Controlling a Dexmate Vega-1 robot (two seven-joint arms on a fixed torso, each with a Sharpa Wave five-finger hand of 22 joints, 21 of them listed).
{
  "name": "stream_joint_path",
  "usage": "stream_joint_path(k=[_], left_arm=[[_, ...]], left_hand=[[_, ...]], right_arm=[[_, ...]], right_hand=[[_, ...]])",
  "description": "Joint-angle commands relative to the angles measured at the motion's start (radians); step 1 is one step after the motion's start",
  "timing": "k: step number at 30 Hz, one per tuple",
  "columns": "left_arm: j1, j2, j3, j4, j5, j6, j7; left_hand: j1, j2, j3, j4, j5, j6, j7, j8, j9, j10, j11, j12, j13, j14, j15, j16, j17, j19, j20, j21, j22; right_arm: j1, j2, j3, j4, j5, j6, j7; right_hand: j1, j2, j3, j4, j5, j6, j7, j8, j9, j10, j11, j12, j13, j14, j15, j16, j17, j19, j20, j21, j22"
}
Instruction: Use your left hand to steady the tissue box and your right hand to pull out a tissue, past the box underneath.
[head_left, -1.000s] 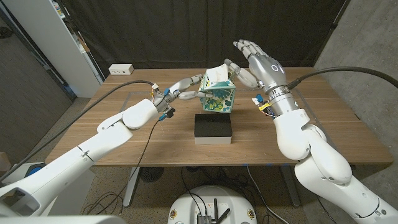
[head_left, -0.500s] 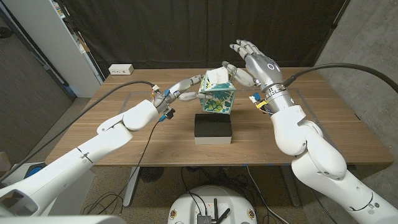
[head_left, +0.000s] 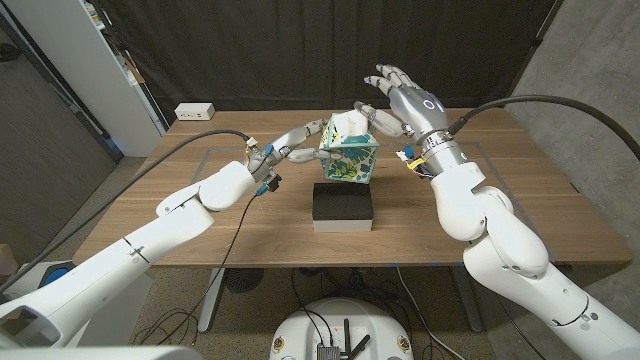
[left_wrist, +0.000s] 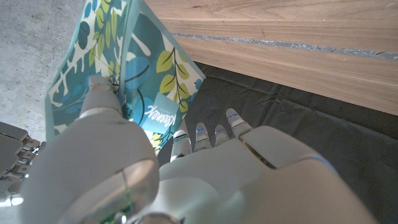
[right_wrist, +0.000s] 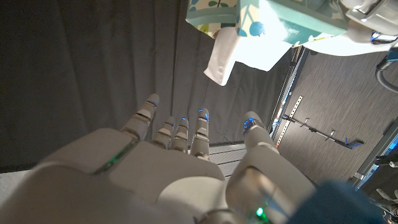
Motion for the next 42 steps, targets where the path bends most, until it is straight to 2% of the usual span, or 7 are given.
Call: stream_joint_path(k=[1,7,15,26,30,42], left_arm=[[0.003,-0.002,0.002,-0.008,0.021,0.011,0.009],[0.01,0.0,-0.001,-0.016,0.032,0.014,0.019],[0.015,0.003,-0.002,-0.026,0.052,0.025,0.029],[0.023,0.004,-0.001,-0.044,0.086,0.044,0.045],[0.026,0.005,-0.003,-0.051,0.089,0.05,0.046],[0.035,0.006,-0.005,-0.071,0.093,0.068,0.046]], left_hand=[[-0.001,0.005,0.008,-0.002,0.006,0.006,-0.011,0.005,0.141,-0.004,0.001,0.006,0.002,-0.041,-0.007,0.0,0.001,-0.008,0.002,0.009,0.003],[-0.001,0.004,0.009,-0.002,0.006,0.006,-0.011,0.006,0.141,-0.003,0.002,0.006,0.002,-0.042,-0.007,0.0,0.001,-0.008,0.001,0.01,0.003],[-0.002,0.003,0.012,-0.002,0.006,0.007,-0.01,0.008,0.141,-0.002,0.003,0.007,0.002,-0.042,-0.008,0.0,0.001,-0.007,0.001,0.01,0.003],[-0.003,0.003,0.016,-0.003,0.006,0.007,-0.011,0.009,0.14,-0.002,0.001,0.007,0.002,-0.041,-0.007,0.001,0.001,-0.005,0.0,0.011,0.003],[-0.003,0.002,0.017,-0.003,0.006,0.008,-0.011,0.011,0.14,-0.002,0.001,0.007,0.002,-0.041,-0.006,0.001,0.001,-0.005,0.0,0.011,0.003],[-0.003,0.002,0.021,-0.004,0.006,0.011,-0.011,0.014,0.139,-0.002,0.003,0.007,0.002,-0.04,-0.007,0.001,0.001,-0.004,-0.001,0.011,0.003]], right_arm=[[0.036,0.0,-0.028,0.011,-0.038,-0.036,0.057],[0.059,0.008,-0.046,0.022,-0.06,-0.061,0.094],[0.081,0.013,-0.068,0.035,-0.095,-0.076,0.121],[0.098,0.005,-0.062,0.027,-0.071,-0.096,0.204],[0.106,0.0,-0.066,0.025,-0.074,-0.108,0.229],[0.115,-0.011,-0.075,0.019,-0.09,-0.141,0.285]], right_hand=[[0.012,-0.002,-0.002,-0.006,0.006,0.034,0.003,0.012,0.005,-0.003,0.001,0.007,0.001,-0.014,0.001,-0.002,0.003,-0.001,0.007,-0.003,0.001],[0.015,-0.011,-0.006,-0.006,0.004,0.061,0.017,0.017,0.006,-0.004,0.0,0.008,0.001,-0.025,0.005,-0.004,0.002,-0.007,0.008,-0.005,0.001],[0.034,-0.013,-0.001,-0.012,0.005,0.069,0.005,0.017,0.007,-0.002,-0.006,0.01,0.001,-0.027,0.001,-0.003,0.002,-0.005,-0.007,-0.003,0.001],[0.048,-0.017,0.0,-0.012,0.004,0.098,0.011,0.025,0.009,0.004,-0.007,0.013,0.001,-0.026,0.0,0.0,0.001,0.0,-0.014,-0.001,0.001],[0.051,-0.024,-0.009,-0.005,0.002,0.166,0.033,0.044,0.012,0.014,-0.009,0.016,0.001,-0.024,0.001,0.003,0.001,0.002,-0.016,0.0,0.001],[0.051,-0.035,-0.021,0.0,0.001,0.242,0.06,0.063,0.015,0.041,-0.01,0.024,0.001,-0.022,0.001,0.006,0.001,0.0,-0.017,0.0,0.002]])
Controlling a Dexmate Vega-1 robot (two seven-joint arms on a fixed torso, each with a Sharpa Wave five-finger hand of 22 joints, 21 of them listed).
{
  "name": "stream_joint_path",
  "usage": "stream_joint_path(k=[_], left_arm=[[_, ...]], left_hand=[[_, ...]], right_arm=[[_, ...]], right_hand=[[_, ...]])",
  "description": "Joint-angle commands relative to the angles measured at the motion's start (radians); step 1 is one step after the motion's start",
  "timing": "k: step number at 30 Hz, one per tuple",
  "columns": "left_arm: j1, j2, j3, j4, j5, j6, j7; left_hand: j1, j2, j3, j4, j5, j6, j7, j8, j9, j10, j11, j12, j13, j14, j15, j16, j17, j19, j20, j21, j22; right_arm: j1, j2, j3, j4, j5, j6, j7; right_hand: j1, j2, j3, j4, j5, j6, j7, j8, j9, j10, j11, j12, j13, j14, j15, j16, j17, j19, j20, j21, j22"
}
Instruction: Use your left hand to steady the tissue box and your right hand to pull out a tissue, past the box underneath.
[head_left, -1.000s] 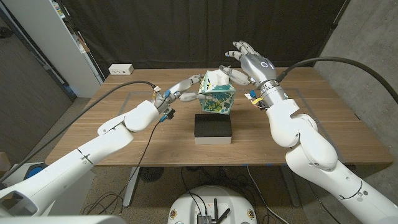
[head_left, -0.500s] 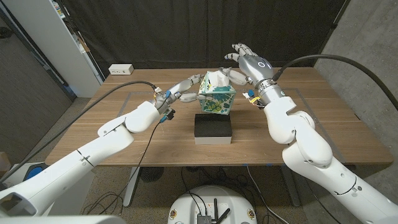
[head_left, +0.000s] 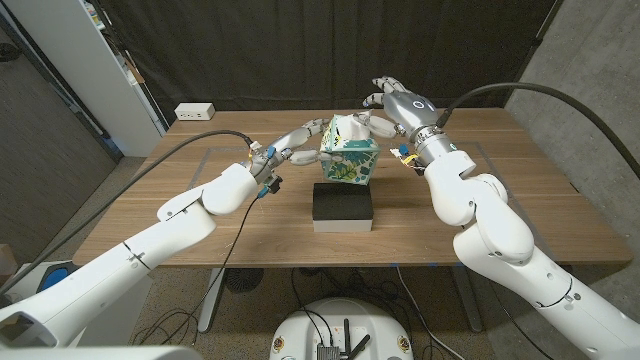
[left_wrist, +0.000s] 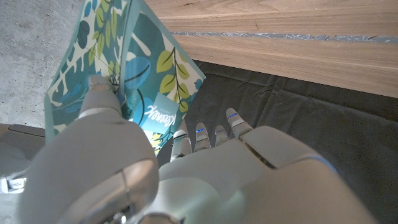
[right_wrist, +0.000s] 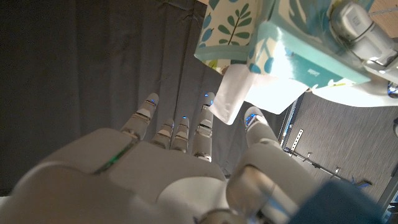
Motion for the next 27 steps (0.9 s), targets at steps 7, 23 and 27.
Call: stream_joint_path(k=[7,23,27], left_arm=[[0.012,0.001,-0.003,-0.021,0.009,0.022,0.005],[0.015,0.003,-0.005,-0.026,0.011,0.028,0.006],[0.016,0.004,-0.007,-0.025,0.008,0.03,0.006]], left_hand=[[0.003,0.011,0.011,-0.003,0.007,0.011,-0.012,0.011,0.139,-0.001,0.002,0.008,0.002,-0.043,-0.004,0.001,0.003,-0.004,-0.002,0.003,0.002],[0.001,0.01,0.016,-0.003,0.007,0.01,-0.012,0.013,0.138,-0.002,0.002,0.008,0.002,-0.043,-0.003,0.001,0.003,-0.002,-0.003,0.003,0.002],[0.001,0.011,0.017,-0.003,0.007,0.009,-0.013,0.013,0.138,-0.002,0.001,0.008,0.002,-0.043,-0.002,0.001,0.003,-0.003,-0.003,0.003,0.002]], right_arm=[[-0.01,-0.033,0.021,-0.015,0.042,0.012,0.022],[-0.02,-0.066,0.017,-0.019,0.045,0.053,-0.02],[-0.024,-0.07,0.021,-0.017,0.05,0.069,-0.032]], right_hand=[[0.041,-0.003,0.0,-0.01,0.008,0.171,0.028,0.071,0.031,0.067,0.003,0.017,0.001,0.025,-0.008,0.014,0.0,0.005,-0.009,0.009,0.001],[0.251,-0.036,0.061,-0.031,0.032,0.282,0.023,0.193,0.119,0.128,-0.015,0.011,0.003,0.064,-0.026,0.017,-0.003,0.055,-0.033,0.018,0.0],[0.335,-0.066,0.073,-0.03,0.033,0.292,-0.002,0.242,0.166,0.148,-0.025,0.009,0.005,0.08,-0.035,0.019,-0.003,0.078,-0.047,0.02,0.0]])
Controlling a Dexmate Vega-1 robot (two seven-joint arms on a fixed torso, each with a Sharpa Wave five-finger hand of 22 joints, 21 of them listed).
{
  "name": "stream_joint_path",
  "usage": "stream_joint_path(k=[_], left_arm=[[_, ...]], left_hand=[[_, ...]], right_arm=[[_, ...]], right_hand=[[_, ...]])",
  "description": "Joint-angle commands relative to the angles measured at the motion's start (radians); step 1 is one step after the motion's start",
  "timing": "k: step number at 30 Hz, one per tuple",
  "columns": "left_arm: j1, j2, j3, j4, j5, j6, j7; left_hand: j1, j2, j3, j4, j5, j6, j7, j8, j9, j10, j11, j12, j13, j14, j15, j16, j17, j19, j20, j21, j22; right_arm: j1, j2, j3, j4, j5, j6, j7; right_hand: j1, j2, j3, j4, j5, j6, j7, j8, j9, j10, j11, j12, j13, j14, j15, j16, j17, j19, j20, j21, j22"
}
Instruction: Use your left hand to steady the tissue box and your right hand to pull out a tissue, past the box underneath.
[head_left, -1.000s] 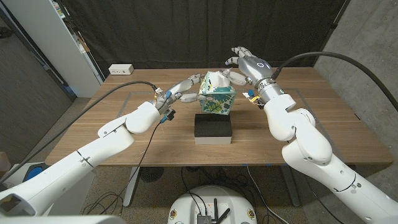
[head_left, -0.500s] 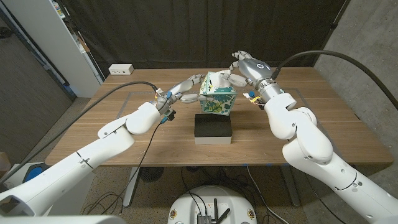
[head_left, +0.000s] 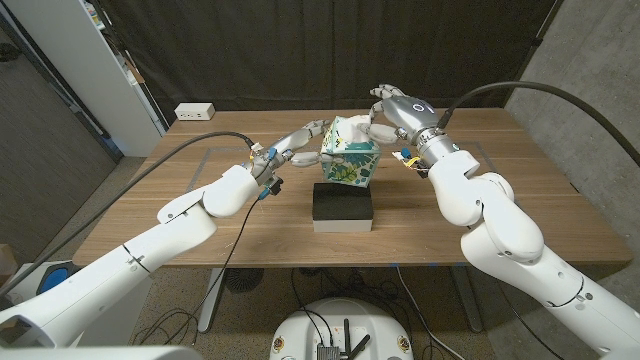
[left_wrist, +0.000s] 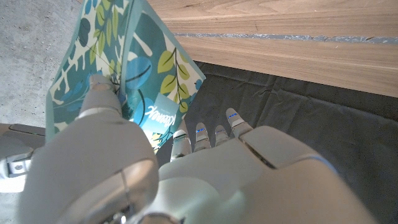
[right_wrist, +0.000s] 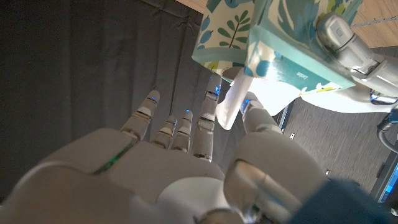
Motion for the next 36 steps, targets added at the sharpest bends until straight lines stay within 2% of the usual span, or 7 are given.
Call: stream_joint_path(k=[1,8,9,17,23,32,36], left_arm=[[0.003,0.003,-0.005,-0.003,-0.005,0.009,-0.001],[0.001,0.004,-0.007,0.0,-0.014,0.011,-0.005],[0.001,0.005,-0.007,-0.001,-0.014,0.012,-0.004],[-0.001,0.006,-0.006,0.003,-0.017,0.011,-0.007],[-0.006,0.005,-0.001,0.005,-0.018,0.016,-0.012],[-0.011,0.003,0.003,0.008,-0.018,0.012,-0.013],[-0.012,0.002,0.005,0.009,-0.016,0.01,-0.012]], left_hand=[[0.003,0.008,0.006,-0.003,0.01,0.008,-0.011,0.005,0.138,-0.002,0.001,0.008,0.002,-0.043,-0.003,0.001,0.003,-0.002,-0.003,0.003,0.002],[0.002,0.008,0.008,-0.003,0.01,0.004,-0.011,0.004,0.138,-0.005,0.004,0.007,0.002,-0.044,-0.002,0.001,0.003,-0.003,-0.003,0.003,0.002],[0.002,0.008,0.009,-0.003,0.01,0.004,-0.011,0.004,0.138,-0.006,0.004,0.006,0.002,-0.045,-0.003,0.001,0.003,-0.003,-0.004,0.003,0.002],[0.0,0.009,0.011,-0.002,0.01,0.004,-0.01,0.005,0.137,-0.006,0.003,0.007,0.002,-0.046,-0.002,0.001,0.003,-0.004,-0.004,0.003,0.002],[-0.001,0.01,0.013,-0.001,0.009,-0.003,-0.007,0.004,0.137,-0.01,0.005,0.005,0.002,-0.049,-0.001,-0.001,0.003,-0.006,-0.005,0.002,0.002],[-0.004,0.011,0.015,0.0,0.009,-0.005,-0.007,0.004,0.137,-0.014,0.006,0.004,0.002,-0.051,-0.001,-0.001,0.003,-0.008,-0.007,0.002,0.002],[-0.005,0.011,0.016,0.0,0.009,-0.006,-0.008,0.004,0.137,-0.014,0.007,0.004,0.002,-0.051,-0.001,0.0,0.003,-0.007,-0.008,0.002,0.002]], right_arm=[[-0.012,-0.02,0.003,0.003,0.005,0.043,-0.037],[-0.015,-0.017,-0.001,0.016,-0.012,0.066,-0.07],[-0.017,-0.017,0.001,0.017,-0.008,0.072,-0.076],[-0.037,-0.018,0.023,0.032,0.024,0.127,-0.156],[-0.051,-0.015,0.025,0.046,0.009,0.153,-0.219],[-0.052,-0.009,0.024,0.055,-0.016,0.166,-0.236],[-0.053,-0.009,0.033,0.063,-0.004,0.188,-0.261]], right_hand=[[0.08,-0.026,0.017,0.002,0.006,0.006,-0.021,0.046,0.049,0.022,-0.005,-0.001,0.003,0.02,-0.013,0.007,0.002,0.027,-0.009,0.005,0.001],[0.212,-0.025,0.033,0.009,0.002,0.022,-0.068,0.127,0.126,0.062,-0.03,0.0,0.006,0.046,-0.037,0.013,0.007,0.069,-0.04,0.009,0.002],[0.227,-0.021,0.032,0.011,0.001,0.035,-0.064,0.145,0.139,0.066,-0.035,0.0,0.006,0.049,-0.041,0.014,0.008,0.075,-0.044,0.01,0.002],[0.262,-0.004,0.025,0.018,-0.011,0.035,-0.063,0.177,0.173,0.089,-0.047,0.003,0.008,0.068,-0.061,0.022,0.011,0.097,-0.071,0.014,0.002],[0.278,0.008,0.009,0.025,-0.027,0.024,-0.061,0.196,0.198,0.112,-0.075,0.006,0.011,0.075,-0.081,0.025,0.012,0.113,-0.095,0.015,0.002],[0.265,0.029,-0.051,0.052,-0.022,-0.002,-0.085,0.228,0.258,0.126,-0.137,0.002,0.017,0.066,-0.123,0.022,0.016,0.115,-0.14,0.007,0.003],[0.261,0.038,-0.07,0.057,-0.017,-0.007,-0.091,0.239,0.279,0.129,-0.147,0.001,0.019,0.059,-0.134,0.02,0.017,0.114,-0.152,0.005,0.003]])
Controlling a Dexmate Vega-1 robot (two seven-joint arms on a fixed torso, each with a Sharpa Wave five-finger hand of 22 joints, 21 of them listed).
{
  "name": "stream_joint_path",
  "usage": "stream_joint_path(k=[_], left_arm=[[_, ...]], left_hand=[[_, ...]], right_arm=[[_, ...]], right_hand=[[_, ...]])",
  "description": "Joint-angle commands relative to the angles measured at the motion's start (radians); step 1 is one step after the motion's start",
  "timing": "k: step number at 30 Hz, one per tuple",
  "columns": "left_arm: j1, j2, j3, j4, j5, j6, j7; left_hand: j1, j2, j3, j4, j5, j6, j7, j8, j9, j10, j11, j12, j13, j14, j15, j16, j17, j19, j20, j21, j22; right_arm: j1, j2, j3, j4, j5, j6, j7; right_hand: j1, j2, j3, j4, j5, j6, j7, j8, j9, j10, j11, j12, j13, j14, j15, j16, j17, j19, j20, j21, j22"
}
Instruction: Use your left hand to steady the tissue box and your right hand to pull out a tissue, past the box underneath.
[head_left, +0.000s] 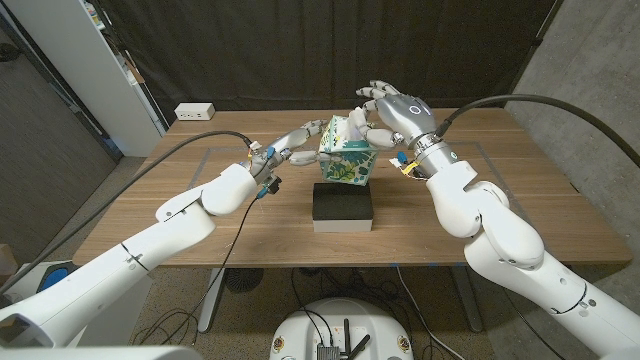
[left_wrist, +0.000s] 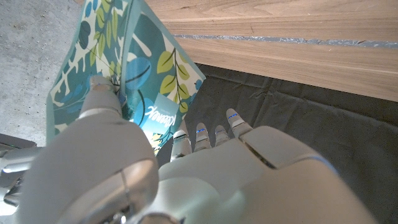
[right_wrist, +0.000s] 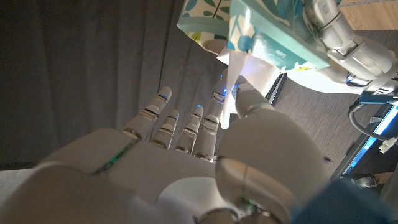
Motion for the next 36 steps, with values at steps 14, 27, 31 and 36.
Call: stream_joint_path(k=[14,27,31,36], left_arm=[[-0.011,-0.006,0.013,0.01,0.003,-0.005,-0.005],[-0.017,-0.006,0.014,0.017,0.003,-0.009,-0.007],[-0.022,-0.008,0.016,0.023,0.004,-0.011,-0.009],[-0.027,-0.01,0.017,0.028,0.002,-0.015,-0.011]], left_hand=[[-0.007,0.011,0.012,0.0,0.005,-0.001,-0.001,0.006,0.135,-0.01,0.001,0.005,0.002,-0.052,0.0,0.0,0.003,-0.002,-0.002,0.002,0.002],[-0.009,0.01,0.016,-0.001,0.005,-0.002,-0.003,0.007,0.135,-0.011,0.002,0.005,0.002,-0.054,0.0,0.0,0.003,-0.002,-0.002,0.002,0.002],[-0.009,0.01,0.017,-0.001,0.005,-0.002,-0.004,0.008,0.135,-0.012,0.003,0.005,0.002,-0.054,0.001,0.0,0.003,-0.002,-0.002,0.002,0.002],[-0.009,0.01,0.018,-0.002,0.005,-0.003,-0.003,0.008,0.135,-0.011,0.002,0.006,0.002,-0.054,0.001,0.0,0.003,-0.003,-0.002,0.002,0.002]], right_arm=[[0.01,0.044,0.04,0.07,0.087,0.107,-0.156],[0.03,0.07,0.065,0.102,0.193,0.151,-0.215],[0.039,0.075,0.071,0.114,0.225,0.164,-0.23],[0.051,0.074,0.078,0.123,0.257,0.184,-0.245]], right_hand=[[0.004,0.042,-0.059,0.005,0.025,-0.001,0.018,0.048,0.073,0.032,0.029,0.005,0.014,-0.02,-0.107,0.0,0.003,-0.002,-0.012,-0.007,0.002],[0.002,0.057,-0.075,0.004,0.031,-0.01,0.027,0.064,0.105,0.035,0.031,0.004,0.02,-0.027,-0.101,-0.003,0.001,-0.019,-0.002,-0.014,0.002],[0.003,0.059,-0.079,0.003,0.033,-0.011,0.028,0.069,0.114,0.036,0.032,0.004,0.022,-0.031,-0.097,-0.004,0.001,-0.026,0.001,-0.016,0.002],[0.003,0.062,-0.084,0.002,0.034,-0.011,0.03,0.075,0.124,0.037,0.034,0.004,0.024,-0.03,-0.095,-0.004,0.0,-0.026,0.004,-0.015,0.001]])
